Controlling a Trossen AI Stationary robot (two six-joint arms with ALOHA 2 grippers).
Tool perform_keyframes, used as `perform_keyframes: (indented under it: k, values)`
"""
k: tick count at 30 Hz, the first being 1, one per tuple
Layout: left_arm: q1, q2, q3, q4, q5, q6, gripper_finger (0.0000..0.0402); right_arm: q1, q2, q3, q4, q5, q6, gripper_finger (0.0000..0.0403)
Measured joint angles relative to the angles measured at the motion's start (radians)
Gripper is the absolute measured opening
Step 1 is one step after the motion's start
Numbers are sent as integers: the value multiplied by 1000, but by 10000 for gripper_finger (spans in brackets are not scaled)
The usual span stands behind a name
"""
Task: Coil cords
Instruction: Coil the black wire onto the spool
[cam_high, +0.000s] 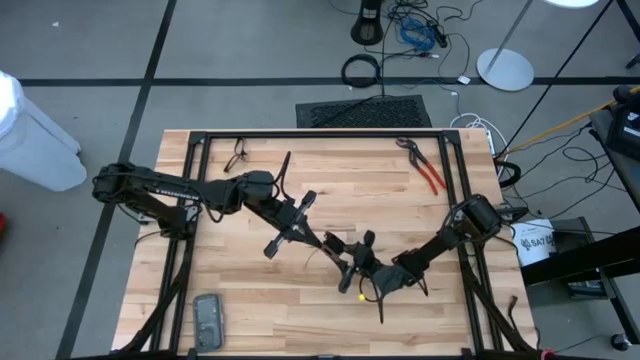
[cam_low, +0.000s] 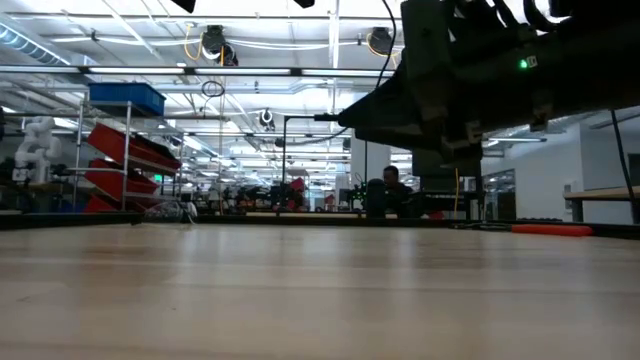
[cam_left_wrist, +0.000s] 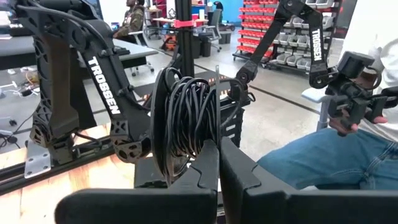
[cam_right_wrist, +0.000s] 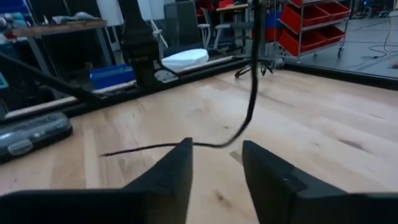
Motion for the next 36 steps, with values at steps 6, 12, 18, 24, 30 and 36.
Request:
perform_keyframes:
  k: [6,12,18,24,30,36]
  values:
    - [0,1,0,0,0,1,2,-17,0,0,17,-4,-14,65]
    - [0,1,0,-1,0,2,2,-9,0,0,38,-1,-24,6]
    - [0,1,0,0,0,3,2,5,0,0,51,-3,-11,3]
    - [-7,1,0,-1,0,30,2,11,0,0,49,4,-12,8]
    - [-17,1,0,-8,-2,91,2,15,0,0,50,4,-7,42]
    - [-44,1,1,-99,-190,229,2,76,-69,0,-70,4,-47,71]
